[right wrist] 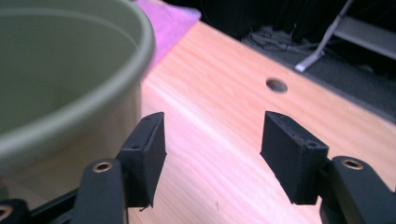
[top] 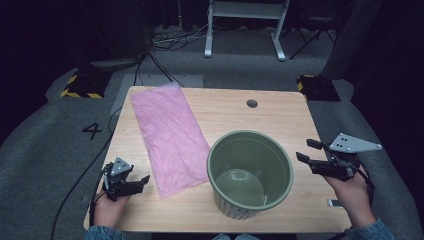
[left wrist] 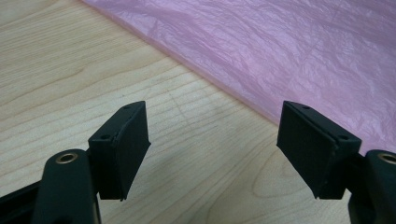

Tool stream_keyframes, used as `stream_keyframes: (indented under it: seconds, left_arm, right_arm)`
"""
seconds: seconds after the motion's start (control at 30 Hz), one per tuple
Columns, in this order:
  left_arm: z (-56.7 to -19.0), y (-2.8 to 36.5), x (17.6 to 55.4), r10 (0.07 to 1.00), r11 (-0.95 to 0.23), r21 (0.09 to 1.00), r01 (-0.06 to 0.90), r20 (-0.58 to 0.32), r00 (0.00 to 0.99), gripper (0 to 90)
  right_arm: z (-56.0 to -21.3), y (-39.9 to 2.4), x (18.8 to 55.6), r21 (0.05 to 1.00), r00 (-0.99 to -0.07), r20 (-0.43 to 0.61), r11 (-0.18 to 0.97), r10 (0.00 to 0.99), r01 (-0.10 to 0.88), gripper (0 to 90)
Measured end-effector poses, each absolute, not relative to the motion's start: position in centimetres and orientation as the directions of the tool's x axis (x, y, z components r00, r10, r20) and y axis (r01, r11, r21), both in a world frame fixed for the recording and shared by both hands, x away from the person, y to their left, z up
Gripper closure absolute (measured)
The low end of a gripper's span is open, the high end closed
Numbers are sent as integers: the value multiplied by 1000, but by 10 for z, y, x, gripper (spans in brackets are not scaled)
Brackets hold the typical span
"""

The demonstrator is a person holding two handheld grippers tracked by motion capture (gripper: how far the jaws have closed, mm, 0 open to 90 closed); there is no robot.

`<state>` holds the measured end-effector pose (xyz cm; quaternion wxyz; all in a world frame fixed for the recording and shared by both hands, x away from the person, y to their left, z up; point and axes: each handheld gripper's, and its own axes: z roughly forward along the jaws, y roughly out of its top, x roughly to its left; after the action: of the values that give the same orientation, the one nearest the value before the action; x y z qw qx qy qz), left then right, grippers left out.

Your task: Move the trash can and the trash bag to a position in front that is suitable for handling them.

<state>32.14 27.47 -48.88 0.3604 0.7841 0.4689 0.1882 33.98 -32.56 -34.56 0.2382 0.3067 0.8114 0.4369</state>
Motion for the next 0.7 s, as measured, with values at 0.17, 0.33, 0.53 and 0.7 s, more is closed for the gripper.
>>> stream_keyframes:
  seconds: [0.17, 0.33, 0.53, 0.7]
  left_arm:
    - [-488, 275, 322, 871, -297, 741, 602, -47, 488, 249]
    - [-484, 275, 324, 875, -293, 745, 599, -42, 482, 248]
    - [-479, 269, 337, 885, -319, 725, 610, -4, 466, 253]
    - [-474, 268, 351, 892, -317, 706, 633, -3, 451, 253]
  right_arm:
    - [-370, -336, 342, 829, -680, -113, 447, 724, 337, 379]
    - [-401, -345, 341, 803, -660, -70, 435, 748, 408, 379]
    - [-443, -349, 340, 763, -644, -37, 438, 764, 475, 379]
    - [-471, -351, 338, 732, -626, -12, 433, 779, 526, 381]
